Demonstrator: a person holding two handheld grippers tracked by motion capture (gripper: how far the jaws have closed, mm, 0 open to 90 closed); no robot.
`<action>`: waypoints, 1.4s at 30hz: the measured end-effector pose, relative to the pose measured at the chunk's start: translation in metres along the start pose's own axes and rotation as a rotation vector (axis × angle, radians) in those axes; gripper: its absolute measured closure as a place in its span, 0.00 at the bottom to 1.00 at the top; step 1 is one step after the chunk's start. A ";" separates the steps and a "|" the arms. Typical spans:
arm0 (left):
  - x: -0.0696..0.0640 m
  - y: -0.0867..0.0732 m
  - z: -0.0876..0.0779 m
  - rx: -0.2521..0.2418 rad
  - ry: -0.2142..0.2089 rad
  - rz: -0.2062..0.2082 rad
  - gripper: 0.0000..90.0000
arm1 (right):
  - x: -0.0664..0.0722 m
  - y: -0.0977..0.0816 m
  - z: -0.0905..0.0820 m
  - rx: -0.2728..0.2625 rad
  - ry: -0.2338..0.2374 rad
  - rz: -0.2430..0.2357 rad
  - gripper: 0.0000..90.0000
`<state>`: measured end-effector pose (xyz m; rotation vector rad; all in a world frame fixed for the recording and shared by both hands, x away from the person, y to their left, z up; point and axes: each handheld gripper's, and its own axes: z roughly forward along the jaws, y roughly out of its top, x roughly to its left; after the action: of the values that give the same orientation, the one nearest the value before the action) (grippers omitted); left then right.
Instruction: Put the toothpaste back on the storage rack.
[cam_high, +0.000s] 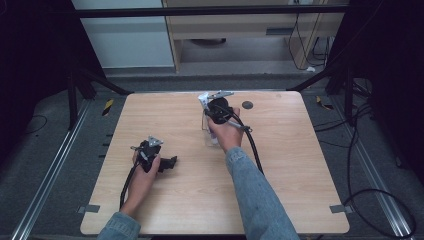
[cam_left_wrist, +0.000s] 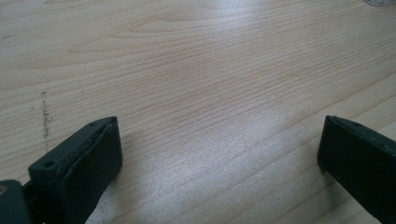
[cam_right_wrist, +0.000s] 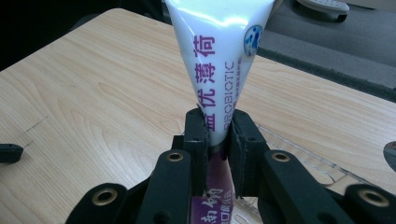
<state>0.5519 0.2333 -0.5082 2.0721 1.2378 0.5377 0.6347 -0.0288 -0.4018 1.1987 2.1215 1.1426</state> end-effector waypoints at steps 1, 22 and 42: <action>0.000 0.000 0.000 0.000 0.000 0.000 0.00 | 0.000 0.000 0.000 0.000 0.001 0.001 0.87; 0.000 0.000 0.000 0.002 0.000 0.003 0.00 | -0.001 0.000 -0.001 -0.003 0.009 0.015 0.85; 0.000 0.000 0.000 0.002 0.000 0.003 0.00 | 0.000 -0.002 -0.017 -0.015 0.032 0.001 0.84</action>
<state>0.5519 0.2335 -0.5081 2.0762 1.2358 0.5379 0.6218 -0.0363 -0.3940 1.1830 2.1324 1.1834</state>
